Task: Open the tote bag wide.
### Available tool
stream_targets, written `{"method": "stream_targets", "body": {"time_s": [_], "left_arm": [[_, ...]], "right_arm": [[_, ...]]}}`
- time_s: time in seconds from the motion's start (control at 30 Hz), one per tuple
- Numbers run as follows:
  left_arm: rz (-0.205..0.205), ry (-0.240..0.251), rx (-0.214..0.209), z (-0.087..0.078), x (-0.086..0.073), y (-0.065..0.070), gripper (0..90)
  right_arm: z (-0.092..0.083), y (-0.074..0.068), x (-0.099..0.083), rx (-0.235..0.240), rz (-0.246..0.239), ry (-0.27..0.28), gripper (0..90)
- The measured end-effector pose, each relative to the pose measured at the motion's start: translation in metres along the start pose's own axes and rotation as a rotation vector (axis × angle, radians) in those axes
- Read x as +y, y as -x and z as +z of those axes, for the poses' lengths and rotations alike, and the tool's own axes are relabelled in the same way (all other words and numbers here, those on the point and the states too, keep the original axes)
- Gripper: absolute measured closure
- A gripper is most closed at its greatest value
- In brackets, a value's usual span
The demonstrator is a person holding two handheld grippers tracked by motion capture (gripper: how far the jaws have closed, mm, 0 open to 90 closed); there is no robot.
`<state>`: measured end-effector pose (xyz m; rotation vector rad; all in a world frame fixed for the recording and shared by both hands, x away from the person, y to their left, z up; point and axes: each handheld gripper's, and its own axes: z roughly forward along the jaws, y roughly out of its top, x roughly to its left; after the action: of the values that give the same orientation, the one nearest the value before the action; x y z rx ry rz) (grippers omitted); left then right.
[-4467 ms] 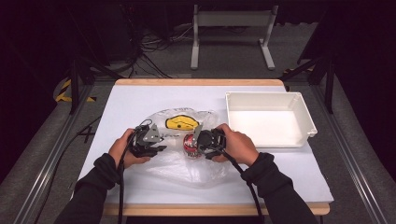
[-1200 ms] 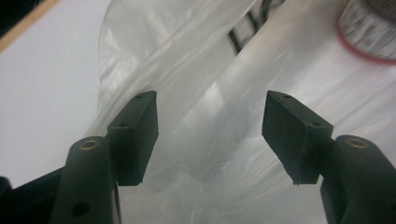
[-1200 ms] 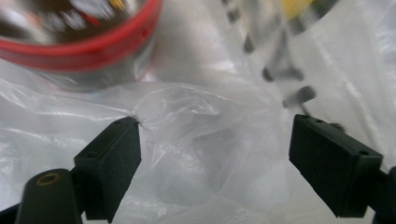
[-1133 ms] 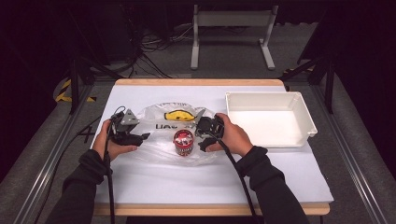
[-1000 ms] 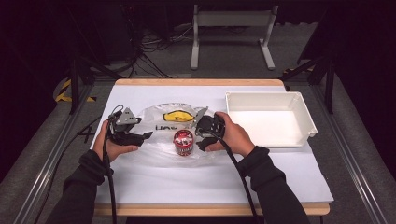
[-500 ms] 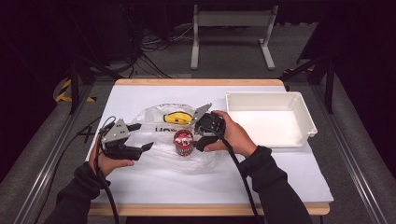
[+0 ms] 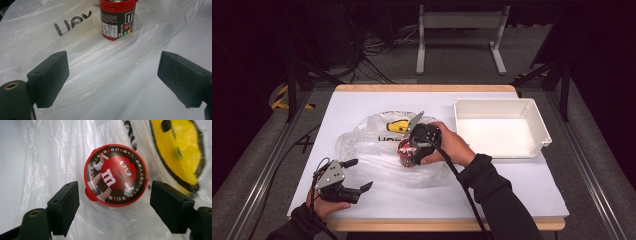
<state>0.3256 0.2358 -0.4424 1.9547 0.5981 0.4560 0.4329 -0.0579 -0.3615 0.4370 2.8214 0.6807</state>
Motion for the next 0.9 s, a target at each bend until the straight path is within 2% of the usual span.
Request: {"method": "stream_targets", "body": {"time_s": [0.07,0.2,0.3,0.43,0.5,0.6,0.9], "left_arm": [[-0.008,0.012,0.007,-0.001,-0.004,-0.002,11.0],[-0.01,-0.023,0.041,0.006,-0.011,-0.003,11.2],[0.002,-0.033,0.045,0.008,-0.011,-0.003,11.1],[-0.001,-0.037,0.039,0.008,-0.011,-0.003,11.1],[-0.002,-0.056,0.031,0.01,-0.01,-0.004,10.1],[-0.001,-0.047,0.026,0.009,-0.011,-0.004,10.0],[-0.011,-0.055,0.001,0.01,-0.011,-0.006,10.6]], "right_arm": [[0.006,0.0,0.002,0.004,-0.006,-0.025,23.2],[0.015,0.002,0.008,0.013,-0.004,-0.033,21.6],[0.022,0.003,0.012,0.024,0.001,-0.048,21.0],[0.03,0.004,0.014,0.011,0.016,-0.077,21.1],[0.033,0.006,0.015,0.036,0.023,-0.086,24.7],[0.035,0.006,0.017,0.047,0.024,-0.098,25.3],[0.031,-0.001,0.021,0.039,-0.018,-0.142,26.0]]}}
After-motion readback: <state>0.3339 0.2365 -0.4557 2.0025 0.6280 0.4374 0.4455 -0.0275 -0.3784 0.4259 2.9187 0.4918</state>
